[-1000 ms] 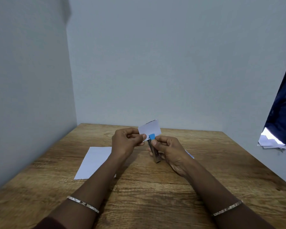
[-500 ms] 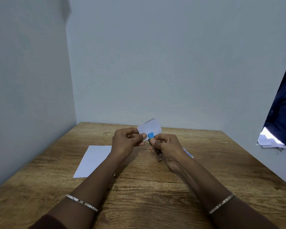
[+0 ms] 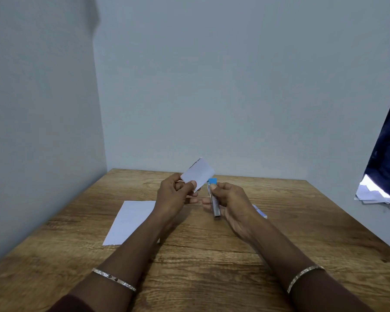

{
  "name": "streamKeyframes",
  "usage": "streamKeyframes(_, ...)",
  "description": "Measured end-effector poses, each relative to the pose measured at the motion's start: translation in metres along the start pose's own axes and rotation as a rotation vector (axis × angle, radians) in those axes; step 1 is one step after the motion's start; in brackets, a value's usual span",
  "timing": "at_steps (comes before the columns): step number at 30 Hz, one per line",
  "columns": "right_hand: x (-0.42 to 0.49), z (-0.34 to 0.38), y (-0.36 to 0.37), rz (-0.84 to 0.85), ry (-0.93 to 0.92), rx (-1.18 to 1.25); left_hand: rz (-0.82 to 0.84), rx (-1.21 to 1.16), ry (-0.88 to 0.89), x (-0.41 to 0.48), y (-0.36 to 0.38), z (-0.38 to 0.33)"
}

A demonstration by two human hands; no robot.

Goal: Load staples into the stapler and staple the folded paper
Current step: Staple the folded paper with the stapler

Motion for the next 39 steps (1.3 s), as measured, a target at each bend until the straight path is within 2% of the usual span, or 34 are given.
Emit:
streamKeyframes(3,0.0,-0.002,-0.015,-0.124,0.047,0.08,0.02,-0.016,-0.025,0.0,0.004,0.002)
streamKeyframes(12,0.001,0.004,-0.032,-0.185,-0.032,-0.043,0.135,-0.061,-0.04,-0.007,0.019,0.003)
streamKeyframes(20,0.0,0.007,-0.026,-0.146,-0.086,-0.114,0.085,-0.112,-0.101,-0.005,0.013,0.01)
streamKeyframes(31,0.001,0.009,-0.03,-0.144,-0.119,-0.134,0.111,-0.129,-0.111,-0.005,0.014,0.012)
streamKeyframes(39,-0.001,0.009,-0.027,-0.151,-0.074,-0.178,0.089,-0.158,-0.108,-0.004,0.013,0.014)
Point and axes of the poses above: each hand's wrist, its own x-axis towards the middle knuckle, its own y-axis out of the palm, z = x × y, the point moved 9 cm from there along x, towards the middle knuckle, and after that the axes turned 1 degree about x, right-handed, at the moved point
